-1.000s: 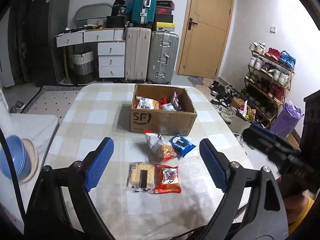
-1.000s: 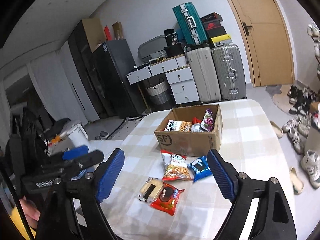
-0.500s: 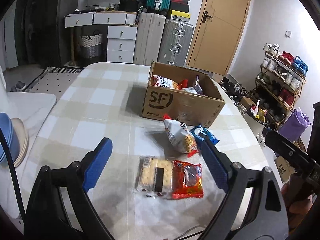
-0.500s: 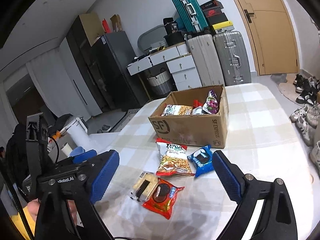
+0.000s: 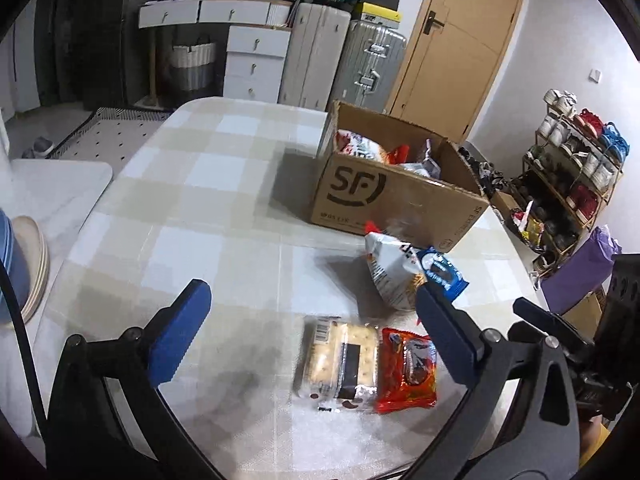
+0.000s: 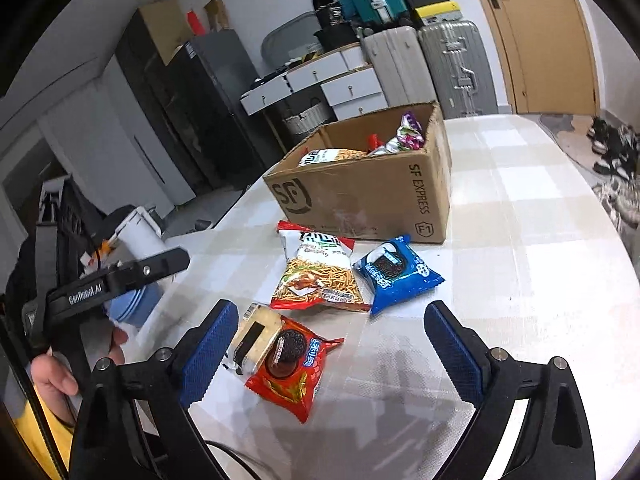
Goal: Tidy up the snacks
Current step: 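Withdraw both tools from the box back over the remaining snacks, then grasp the white noodle-snack bag with the right tool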
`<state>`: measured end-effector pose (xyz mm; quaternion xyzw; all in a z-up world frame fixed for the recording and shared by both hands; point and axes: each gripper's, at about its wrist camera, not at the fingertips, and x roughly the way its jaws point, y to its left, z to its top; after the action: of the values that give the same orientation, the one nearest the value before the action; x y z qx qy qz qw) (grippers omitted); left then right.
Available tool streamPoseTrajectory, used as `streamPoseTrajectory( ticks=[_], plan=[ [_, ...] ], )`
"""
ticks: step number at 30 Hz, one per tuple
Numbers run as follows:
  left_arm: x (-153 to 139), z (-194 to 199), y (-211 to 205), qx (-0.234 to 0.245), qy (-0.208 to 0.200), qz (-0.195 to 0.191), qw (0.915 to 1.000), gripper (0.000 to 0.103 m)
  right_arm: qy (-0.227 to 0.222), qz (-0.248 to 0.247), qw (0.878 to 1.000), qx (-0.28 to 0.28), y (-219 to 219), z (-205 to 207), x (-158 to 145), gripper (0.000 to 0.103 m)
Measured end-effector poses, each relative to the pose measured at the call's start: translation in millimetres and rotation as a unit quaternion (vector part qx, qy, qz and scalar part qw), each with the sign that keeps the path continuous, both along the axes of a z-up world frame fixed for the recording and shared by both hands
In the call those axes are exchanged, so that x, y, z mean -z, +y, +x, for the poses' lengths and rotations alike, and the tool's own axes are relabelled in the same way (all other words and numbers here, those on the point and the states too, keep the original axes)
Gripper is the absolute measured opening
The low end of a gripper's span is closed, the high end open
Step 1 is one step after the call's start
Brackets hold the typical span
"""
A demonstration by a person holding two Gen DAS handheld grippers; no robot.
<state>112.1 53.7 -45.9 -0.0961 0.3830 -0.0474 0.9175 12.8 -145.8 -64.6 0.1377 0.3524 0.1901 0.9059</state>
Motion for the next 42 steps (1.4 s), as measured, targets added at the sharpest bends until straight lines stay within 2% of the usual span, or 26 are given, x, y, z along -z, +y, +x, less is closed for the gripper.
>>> streamPoseTrajectory(
  ticks=[12,20,26,31,37,40,42],
  plan=[
    [4,-10,-1,-0.001,0.003,0.024,0.9997,0.102,0.008,-0.019,1.0,-0.003,9,-3,6,0.096],
    [10,-6,-4,-0.004,0.019,0.039,0.999,0.102,0.011,-0.042,0.999,0.003,19,1,9,0.096],
    [21,4,7,-0.018,0.058,0.013,0.9981,0.102,0.016,-0.072,0.997,0.004,35,32,-5,0.096],
    [28,3,12,-0.011,0.073,0.022,0.997,0.102,0.059,-0.098,0.993,-0.026,63,77,-1,0.095],
    [25,-1,12,-0.004,0.075,-0.001,0.9971,0.102,0.116,-0.14,0.982,-0.045,95,116,20,0.076],
    [24,-2,7,0.001,0.077,0.007,0.997,0.102,0.135,-0.169,0.975,-0.045,103,127,33,0.066],
    [25,-2,7,0.002,0.081,0.003,0.9967,0.102,0.145,-0.167,0.974,-0.049,104,131,40,0.064]
  ],
)
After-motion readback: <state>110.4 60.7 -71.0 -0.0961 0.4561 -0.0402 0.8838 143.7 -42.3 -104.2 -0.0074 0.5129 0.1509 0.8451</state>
